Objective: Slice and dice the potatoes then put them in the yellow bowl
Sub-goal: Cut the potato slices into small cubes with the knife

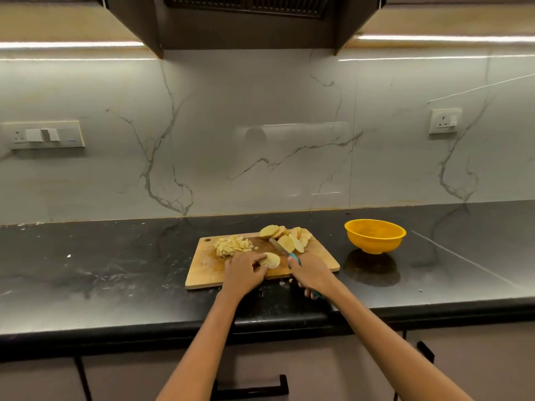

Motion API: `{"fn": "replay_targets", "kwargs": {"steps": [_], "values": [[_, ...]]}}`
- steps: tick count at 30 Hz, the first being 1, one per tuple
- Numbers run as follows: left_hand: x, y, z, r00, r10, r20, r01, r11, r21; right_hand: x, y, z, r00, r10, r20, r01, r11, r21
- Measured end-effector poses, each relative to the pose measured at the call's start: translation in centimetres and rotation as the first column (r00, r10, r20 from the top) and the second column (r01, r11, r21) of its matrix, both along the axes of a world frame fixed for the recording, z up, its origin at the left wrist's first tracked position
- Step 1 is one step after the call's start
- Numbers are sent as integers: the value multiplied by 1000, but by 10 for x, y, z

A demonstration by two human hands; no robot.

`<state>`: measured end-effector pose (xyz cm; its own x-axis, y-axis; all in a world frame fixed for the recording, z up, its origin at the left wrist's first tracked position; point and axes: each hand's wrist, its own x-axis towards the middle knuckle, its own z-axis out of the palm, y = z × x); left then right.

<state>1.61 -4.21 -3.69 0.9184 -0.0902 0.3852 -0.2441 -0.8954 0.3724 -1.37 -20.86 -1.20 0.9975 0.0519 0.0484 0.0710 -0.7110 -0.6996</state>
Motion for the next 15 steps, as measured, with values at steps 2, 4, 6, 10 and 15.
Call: {"fn": "replay_targets", "kwargs": {"steps": [2, 4, 6, 10, 15], "values": [[-1, -1, 0, 1000, -1, 4, 1, 1000, -8, -10, 5, 1, 1000, -11, -29, 10, 999, -32], [-3, -2, 0, 1000, -3, 17, 4, 1000, -10, -16, 12, 3, 998, -26, -61, 22, 997, -68], [-3, -2, -1, 1000, -1, 25, 2, 1000, -19, -20, 18, 4, 995, -56, -80, 47, 992, -114], [-1, -2, -1, 1000, 7, 3, -6, 1000, -28, -22, 24, 4, 992, -99, -75, 86, 984, -159], [2, 0, -2, 1000, 4, -7, -4, 999, -49, -25, 22, 4, 989, -122, -84, 110, 983, -144]]}}
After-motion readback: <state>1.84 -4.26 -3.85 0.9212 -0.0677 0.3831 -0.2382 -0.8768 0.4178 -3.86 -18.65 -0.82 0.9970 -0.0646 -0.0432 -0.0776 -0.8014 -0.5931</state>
